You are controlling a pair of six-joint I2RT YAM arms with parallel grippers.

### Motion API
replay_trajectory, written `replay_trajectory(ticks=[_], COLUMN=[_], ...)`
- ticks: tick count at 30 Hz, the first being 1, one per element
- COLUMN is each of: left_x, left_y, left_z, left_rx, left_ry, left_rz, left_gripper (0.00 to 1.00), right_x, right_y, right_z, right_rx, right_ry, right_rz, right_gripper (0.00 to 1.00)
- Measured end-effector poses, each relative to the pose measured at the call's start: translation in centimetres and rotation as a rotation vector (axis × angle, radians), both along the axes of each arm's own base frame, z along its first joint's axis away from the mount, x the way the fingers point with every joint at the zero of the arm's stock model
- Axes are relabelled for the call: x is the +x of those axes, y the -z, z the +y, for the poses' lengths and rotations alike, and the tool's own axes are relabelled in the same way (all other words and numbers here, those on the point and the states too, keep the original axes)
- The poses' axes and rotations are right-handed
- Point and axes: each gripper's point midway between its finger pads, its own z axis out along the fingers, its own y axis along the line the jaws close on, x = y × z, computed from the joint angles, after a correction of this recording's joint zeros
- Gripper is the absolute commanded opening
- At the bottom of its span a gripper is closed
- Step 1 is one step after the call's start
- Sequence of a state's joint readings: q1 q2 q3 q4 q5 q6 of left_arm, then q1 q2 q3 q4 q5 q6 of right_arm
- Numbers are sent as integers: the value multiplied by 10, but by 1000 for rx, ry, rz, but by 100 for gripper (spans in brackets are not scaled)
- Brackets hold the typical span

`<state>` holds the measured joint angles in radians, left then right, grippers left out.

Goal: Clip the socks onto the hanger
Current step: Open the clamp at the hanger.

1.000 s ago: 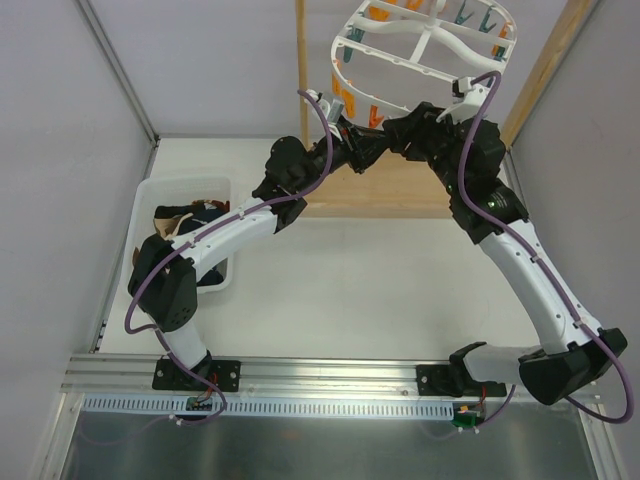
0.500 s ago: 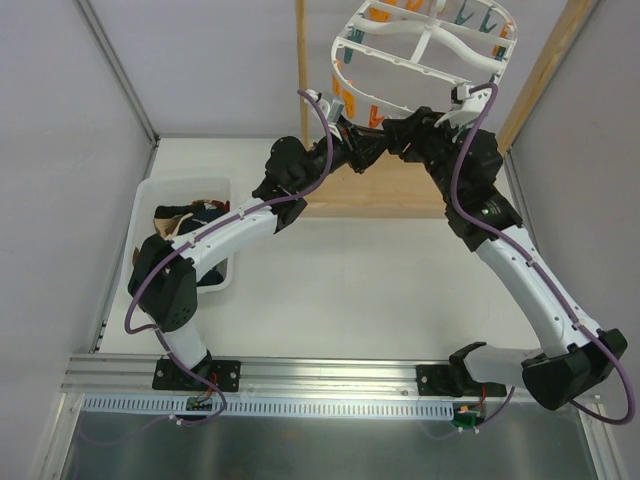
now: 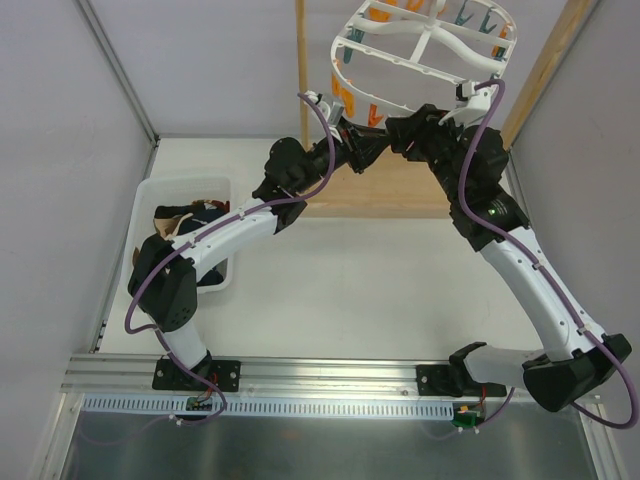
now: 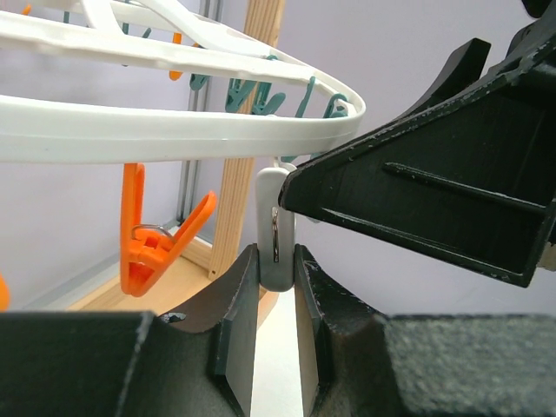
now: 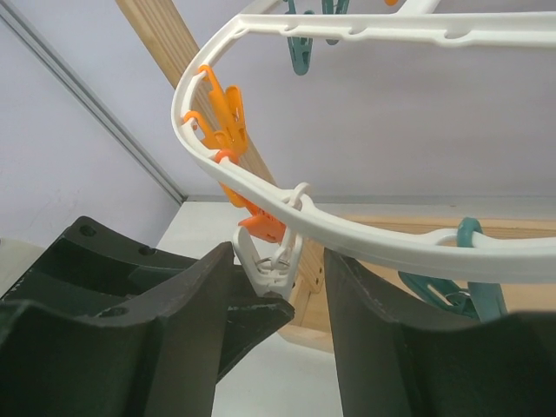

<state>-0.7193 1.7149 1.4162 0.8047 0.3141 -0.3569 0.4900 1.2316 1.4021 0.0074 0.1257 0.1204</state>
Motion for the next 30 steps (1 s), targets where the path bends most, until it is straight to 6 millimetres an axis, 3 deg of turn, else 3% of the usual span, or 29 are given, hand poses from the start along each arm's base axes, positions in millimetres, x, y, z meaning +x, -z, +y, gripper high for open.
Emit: replay_trajectory(ticks=[30], left_x=[-5], left_y=[2], left_z=[-2], left_rx=[29], left_ry=[23], left_rz=[-44], left_gripper=[17], right_x=[5], right_y=[10], right_z=[7], right_rx=[-32], right_ry=[-17], right_rz=[17], right_gripper=[48])
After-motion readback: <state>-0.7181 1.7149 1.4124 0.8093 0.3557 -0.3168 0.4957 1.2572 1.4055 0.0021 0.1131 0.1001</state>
